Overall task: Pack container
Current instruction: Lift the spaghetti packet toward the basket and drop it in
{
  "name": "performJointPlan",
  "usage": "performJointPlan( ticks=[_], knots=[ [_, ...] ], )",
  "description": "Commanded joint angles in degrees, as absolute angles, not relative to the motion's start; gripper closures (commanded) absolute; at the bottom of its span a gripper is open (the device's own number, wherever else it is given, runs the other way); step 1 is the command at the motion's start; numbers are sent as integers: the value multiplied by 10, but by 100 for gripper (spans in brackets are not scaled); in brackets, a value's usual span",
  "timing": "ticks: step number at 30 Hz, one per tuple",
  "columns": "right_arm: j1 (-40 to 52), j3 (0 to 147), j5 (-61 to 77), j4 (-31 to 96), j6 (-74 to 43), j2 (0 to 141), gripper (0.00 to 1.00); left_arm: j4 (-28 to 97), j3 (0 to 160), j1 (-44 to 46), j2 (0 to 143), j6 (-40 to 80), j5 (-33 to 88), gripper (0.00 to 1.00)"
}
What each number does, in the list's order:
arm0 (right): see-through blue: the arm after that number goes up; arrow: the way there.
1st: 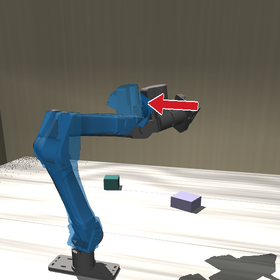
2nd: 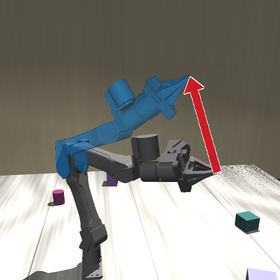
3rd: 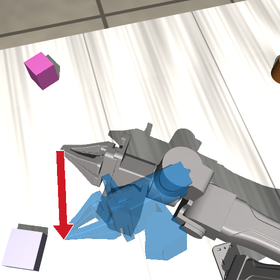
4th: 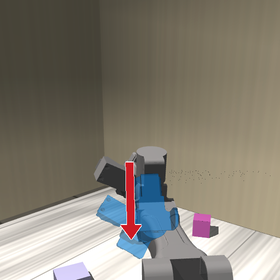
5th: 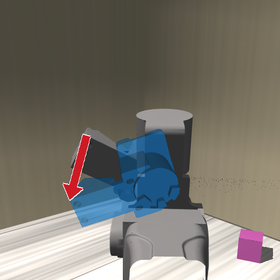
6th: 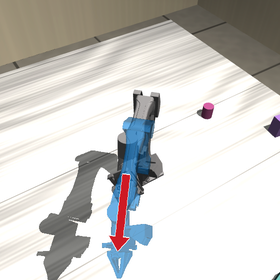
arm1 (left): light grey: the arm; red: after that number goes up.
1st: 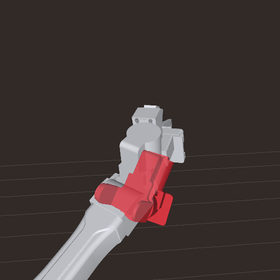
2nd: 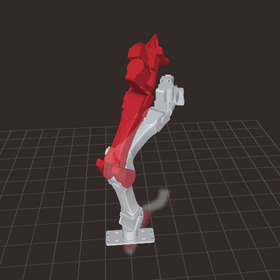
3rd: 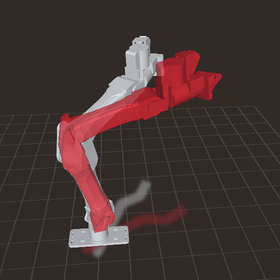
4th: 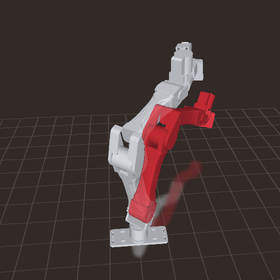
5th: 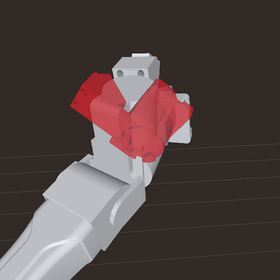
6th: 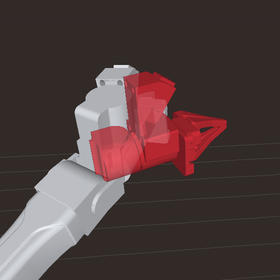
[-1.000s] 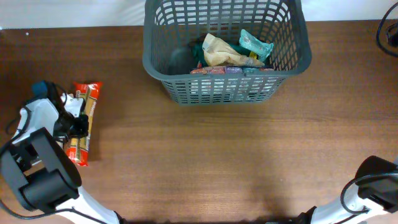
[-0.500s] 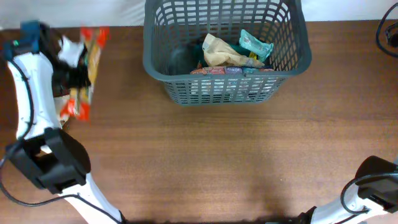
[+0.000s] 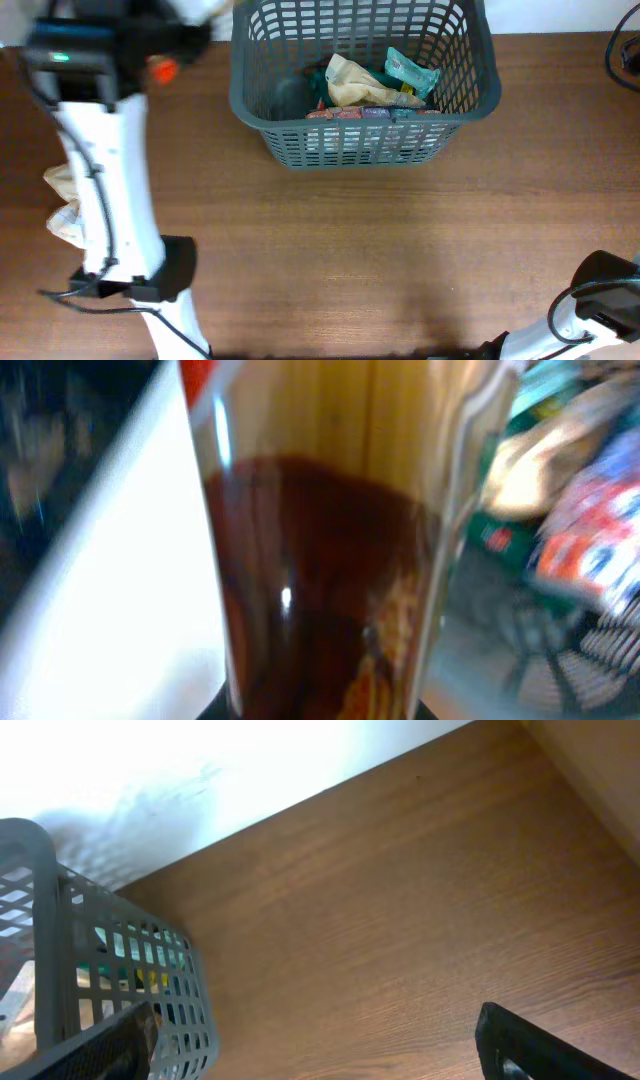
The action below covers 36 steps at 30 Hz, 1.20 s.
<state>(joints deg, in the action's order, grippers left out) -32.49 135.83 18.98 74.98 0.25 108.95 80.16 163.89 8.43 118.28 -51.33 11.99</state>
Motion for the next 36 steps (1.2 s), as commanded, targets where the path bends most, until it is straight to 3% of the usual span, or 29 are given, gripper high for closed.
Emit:
performJointPlan(
  ticks=[1,8,22,25,27,32,33,34,35,36],
  knots=[
    [-326,1356,193,748,4,1091,1,753,1651,146,1174,-627,142,98],
    [-326,1356,193,748,4,1091,1,711,1642,199,1263,-676,142,98],
    [-326,1356,193,748,4,1091,1,702,1639,248,1454,-624,142,98],
    [-326,1356,193,748,4,1091,1,702,1639,249,1461,-612,142,84],
    [-326,1356,193,748,3,1091,1,700,1639,249,1462,-584,142,67],
    [-326,1356,193,748,4,1091,1,698,1639,249,1428,-534,108,45],
    [-326,1356,193,748,4,1091,1,698,1639,248,1413,-520,86,35],
    [-326,1356,193,748,3,1091,1,698,1639,247,1396,-507,62,13],
    [-326,1356,193,748,4,1091,1,698,1639,243,1372,-488,33,1],
    [-326,1356,193,748,3,1091,1,698,1639,239,1353,-475,20,1]
  ],
)
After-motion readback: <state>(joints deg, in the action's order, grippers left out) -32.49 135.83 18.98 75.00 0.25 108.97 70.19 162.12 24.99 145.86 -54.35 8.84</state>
